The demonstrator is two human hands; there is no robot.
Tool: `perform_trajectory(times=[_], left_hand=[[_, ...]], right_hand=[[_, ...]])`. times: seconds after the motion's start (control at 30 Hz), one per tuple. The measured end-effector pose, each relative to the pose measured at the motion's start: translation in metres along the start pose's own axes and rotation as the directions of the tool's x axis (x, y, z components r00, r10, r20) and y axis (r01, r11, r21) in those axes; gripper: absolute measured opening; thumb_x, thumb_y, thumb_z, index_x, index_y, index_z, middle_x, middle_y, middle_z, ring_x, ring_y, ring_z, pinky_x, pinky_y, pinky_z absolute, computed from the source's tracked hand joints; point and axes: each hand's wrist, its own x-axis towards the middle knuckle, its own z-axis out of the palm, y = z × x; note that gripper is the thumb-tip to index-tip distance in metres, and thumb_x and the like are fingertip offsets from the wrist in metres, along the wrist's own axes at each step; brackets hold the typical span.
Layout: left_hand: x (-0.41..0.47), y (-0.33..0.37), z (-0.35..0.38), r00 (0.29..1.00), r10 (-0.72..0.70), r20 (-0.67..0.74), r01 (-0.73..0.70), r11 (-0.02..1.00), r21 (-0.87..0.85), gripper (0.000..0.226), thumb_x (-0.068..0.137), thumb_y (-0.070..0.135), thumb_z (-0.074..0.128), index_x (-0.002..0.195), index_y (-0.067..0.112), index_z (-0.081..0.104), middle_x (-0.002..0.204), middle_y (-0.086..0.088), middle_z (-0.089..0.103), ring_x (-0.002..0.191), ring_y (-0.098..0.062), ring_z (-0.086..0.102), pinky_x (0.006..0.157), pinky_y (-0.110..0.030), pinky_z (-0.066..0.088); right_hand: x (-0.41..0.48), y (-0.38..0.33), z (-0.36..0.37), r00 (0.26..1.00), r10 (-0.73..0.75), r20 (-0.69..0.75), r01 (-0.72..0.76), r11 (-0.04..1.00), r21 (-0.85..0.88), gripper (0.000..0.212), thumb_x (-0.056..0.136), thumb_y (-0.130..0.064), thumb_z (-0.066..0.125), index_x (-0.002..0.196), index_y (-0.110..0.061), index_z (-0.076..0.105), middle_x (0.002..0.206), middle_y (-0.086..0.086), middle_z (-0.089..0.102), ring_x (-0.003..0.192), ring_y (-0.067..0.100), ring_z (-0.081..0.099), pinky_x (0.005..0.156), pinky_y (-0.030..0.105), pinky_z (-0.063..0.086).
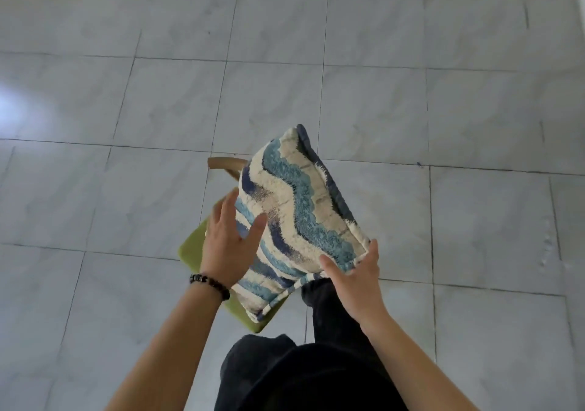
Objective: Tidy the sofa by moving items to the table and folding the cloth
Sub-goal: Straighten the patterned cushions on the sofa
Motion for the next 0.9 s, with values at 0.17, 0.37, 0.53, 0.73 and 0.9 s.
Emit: perform_trajectory(times=[0.17, 0.37, 0.53, 0.73, 0.9], left_hand=[[0.115, -0.001, 0.023, 0.989, -0.046, 0.139, 0.034, 0.996, 0.086, 0.107, 0.076, 0.073, 0.057, 0.155, 0.025, 0.002, 0.163, 0.000, 0.000, 0.150, -0.022, -0.004, 0.119, -0.048, 0.008], [0.164, -0.013, 0.048, 0.930, -0.106, 0.352, 0.064, 0.989, 0.130, 0.121, 0.062, 0.076, 0.070, 0.153, 0.017, 0.015, 0.151, -0.008, 0.035, 0.140, -0.027, 0.033, 0.113, -0.051, 0.033], [0.120, -0.032, 0.010, 0.957, -0.075, 0.281, 0.083, 0.996, -0.018, 0.059, 0.074, 0.052, 0.076, 0.118, 0.017, 0.056, 0.105, 0.003, 0.066, 0.095, -0.019, 0.064, 0.082, -0.036, 0.057], [0.060, -0.068, -0.058, 0.987, -0.025, 0.161, 0.067, 0.962, -0.263, 0.030, 0.074, 0.045, 0.080, 0.089, 0.023, 0.066, 0.083, 0.009, 0.070, 0.079, -0.014, 0.069, 0.064, -0.031, 0.058], [0.028, -0.063, -0.087, 0.968, 0.214, 0.135, -0.160, 0.931, -0.328, 0.032, 0.068, 0.055, 0.081, 0.081, 0.034, 0.060, 0.093, 0.001, 0.067, 0.086, -0.016, 0.066, 0.070, -0.034, 0.058]], right_hand=[[0.023, -0.016, 0.012, 0.994, 0.107, 0.026, -0.107, 0.994, -0.022, 0.126, 0.074, -0.072, 0.067, 0.153, -0.034, -0.023, 0.166, 0.006, -0.002, 0.151, 0.028, 0.015, 0.113, 0.042, 0.029], [0.034, -0.023, 0.031, 0.995, 0.071, -0.075, -0.083, 0.983, -0.163, 0.113, 0.082, -0.064, 0.066, 0.155, -0.027, -0.012, 0.146, 0.016, 0.033, 0.129, 0.035, 0.046, 0.097, 0.038, 0.041], [-0.005, -0.020, 0.054, 0.967, -0.016, -0.255, -0.016, 0.992, -0.122, 0.086, 0.075, -0.063, 0.065, 0.144, -0.038, 0.021, 0.114, 0.003, 0.058, 0.098, 0.026, 0.061, 0.085, 0.045, 0.054], [-0.066, -0.024, 0.094, 0.908, -0.101, -0.406, 0.103, 0.995, -0.016, 0.099, 0.078, -0.058, 0.069, 0.155, -0.030, 0.013, 0.140, -0.001, 0.053, 0.126, 0.023, 0.054, 0.103, 0.046, 0.046], [-0.137, -0.011, 0.118, 0.796, -0.075, -0.601, 0.202, 0.968, 0.148, 0.047, 0.085, -0.032, 0.077, 0.123, -0.039, 0.049, 0.104, -0.023, 0.065, 0.101, 0.000, 0.064, 0.072, 0.009, 0.047]])
